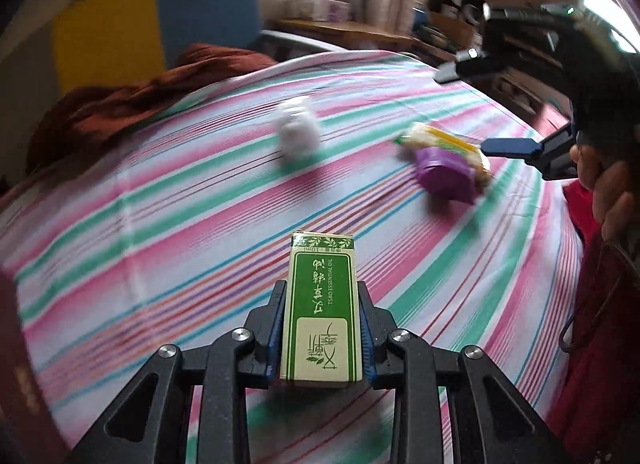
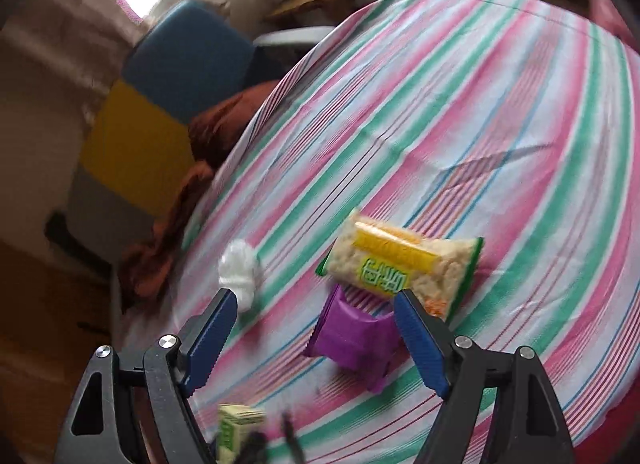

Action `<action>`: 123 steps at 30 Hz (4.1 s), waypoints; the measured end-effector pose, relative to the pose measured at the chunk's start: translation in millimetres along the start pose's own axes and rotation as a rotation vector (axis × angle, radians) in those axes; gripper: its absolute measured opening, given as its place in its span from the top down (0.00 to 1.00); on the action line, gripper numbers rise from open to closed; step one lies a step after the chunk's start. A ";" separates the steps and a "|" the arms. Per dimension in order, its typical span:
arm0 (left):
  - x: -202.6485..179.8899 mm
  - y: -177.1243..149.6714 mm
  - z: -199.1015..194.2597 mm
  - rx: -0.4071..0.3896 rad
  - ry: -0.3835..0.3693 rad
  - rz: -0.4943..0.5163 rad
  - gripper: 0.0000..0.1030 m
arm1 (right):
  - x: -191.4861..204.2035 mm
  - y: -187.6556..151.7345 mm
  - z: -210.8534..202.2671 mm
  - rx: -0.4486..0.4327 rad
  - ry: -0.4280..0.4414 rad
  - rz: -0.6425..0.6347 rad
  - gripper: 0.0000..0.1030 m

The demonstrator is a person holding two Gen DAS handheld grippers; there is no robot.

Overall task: Organize objects
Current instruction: 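Grasp the green box with the left gripper while the right gripper grasps the purple packet, then carry green box and purple packet to the gold tray and release both grippers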

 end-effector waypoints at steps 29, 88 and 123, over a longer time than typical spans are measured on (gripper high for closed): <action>33.5 -26.6 -16.9 -0.001 -0.012 -0.124 0.68 | 19.4 -31.0 50.6 0.247 -0.214 -0.282 0.30; 108.3 -29.7 -133.7 -0.133 0.240 -0.235 0.70 | 93.9 -65.6 57.8 0.252 -0.039 -0.574 0.66; 275.0 -136.9 -203.3 -0.115 0.414 -0.646 0.69 | 293.2 -267.5 89.0 0.483 0.312 -0.844 0.66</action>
Point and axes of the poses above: each gripper's, at about its wrist camera, not at the fingertips, and z roughly the way its jaws point, x to its left, y to its top, the point moved 6 cm from there along z, roughly the way its jaws point, and after that the axes turned 13 degrees about y, right-handed, at the moved point
